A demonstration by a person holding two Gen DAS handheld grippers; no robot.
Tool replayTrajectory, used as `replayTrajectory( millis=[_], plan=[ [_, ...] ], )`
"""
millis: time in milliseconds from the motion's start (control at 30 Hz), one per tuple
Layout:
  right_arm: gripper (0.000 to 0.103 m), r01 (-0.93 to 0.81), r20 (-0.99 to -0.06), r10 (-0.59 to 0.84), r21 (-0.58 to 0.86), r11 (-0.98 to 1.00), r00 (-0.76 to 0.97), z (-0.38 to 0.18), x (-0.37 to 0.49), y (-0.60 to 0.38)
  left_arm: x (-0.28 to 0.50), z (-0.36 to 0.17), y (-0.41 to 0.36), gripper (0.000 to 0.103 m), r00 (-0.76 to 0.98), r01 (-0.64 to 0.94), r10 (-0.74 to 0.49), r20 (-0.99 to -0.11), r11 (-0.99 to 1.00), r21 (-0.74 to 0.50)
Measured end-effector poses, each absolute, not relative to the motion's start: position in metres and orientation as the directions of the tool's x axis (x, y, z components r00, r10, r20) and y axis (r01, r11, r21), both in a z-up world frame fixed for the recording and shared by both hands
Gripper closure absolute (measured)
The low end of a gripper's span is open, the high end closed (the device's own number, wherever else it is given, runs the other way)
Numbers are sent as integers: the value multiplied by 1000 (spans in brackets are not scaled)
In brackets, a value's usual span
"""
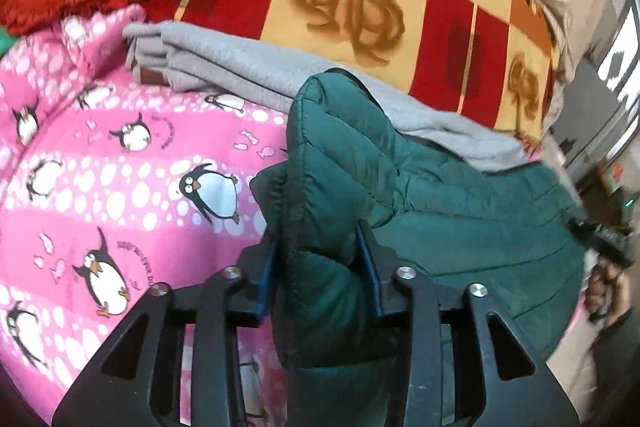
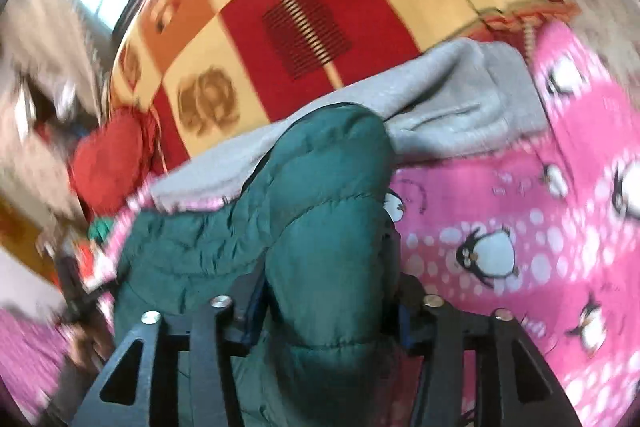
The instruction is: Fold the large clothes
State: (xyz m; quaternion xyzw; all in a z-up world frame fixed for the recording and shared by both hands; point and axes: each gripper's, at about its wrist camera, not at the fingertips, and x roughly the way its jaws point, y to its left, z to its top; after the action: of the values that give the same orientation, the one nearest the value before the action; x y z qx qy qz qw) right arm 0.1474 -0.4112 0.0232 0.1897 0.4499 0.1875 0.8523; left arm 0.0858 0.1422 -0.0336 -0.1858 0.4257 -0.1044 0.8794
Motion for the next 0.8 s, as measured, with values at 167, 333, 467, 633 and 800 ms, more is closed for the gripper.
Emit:
replayTrajectory(
  millis=[167, 333, 467, 633, 800],
  plan=[
    [42, -45, -647, 405, 497, 866, 646, 50, 128, -448, 80, -21, 158, 60, 620, 36, -355, -699, 904, -427],
    [37, -170, -669, 333, 298, 939, 665, 80, 101, -398, 61, 20, 152, 60, 739, 10, -245, -628, 935, -353],
    [35, -222, -646, 281, 174, 959, 710, 71, 80, -353, 50, 31, 112, 58, 734, 109, -303, -608, 936, -335],
    [29, -204, -756, 150, 22, 979, 637, 6, 93, -319, 69, -17, 67, 58, 612, 103, -220, -760, 975, -199],
    [10, -142, -742, 221, 170, 975, 633, -21, 101, -344, 83, -44, 73, 56, 585, 66, -260, -768, 959, -274]
  ],
)
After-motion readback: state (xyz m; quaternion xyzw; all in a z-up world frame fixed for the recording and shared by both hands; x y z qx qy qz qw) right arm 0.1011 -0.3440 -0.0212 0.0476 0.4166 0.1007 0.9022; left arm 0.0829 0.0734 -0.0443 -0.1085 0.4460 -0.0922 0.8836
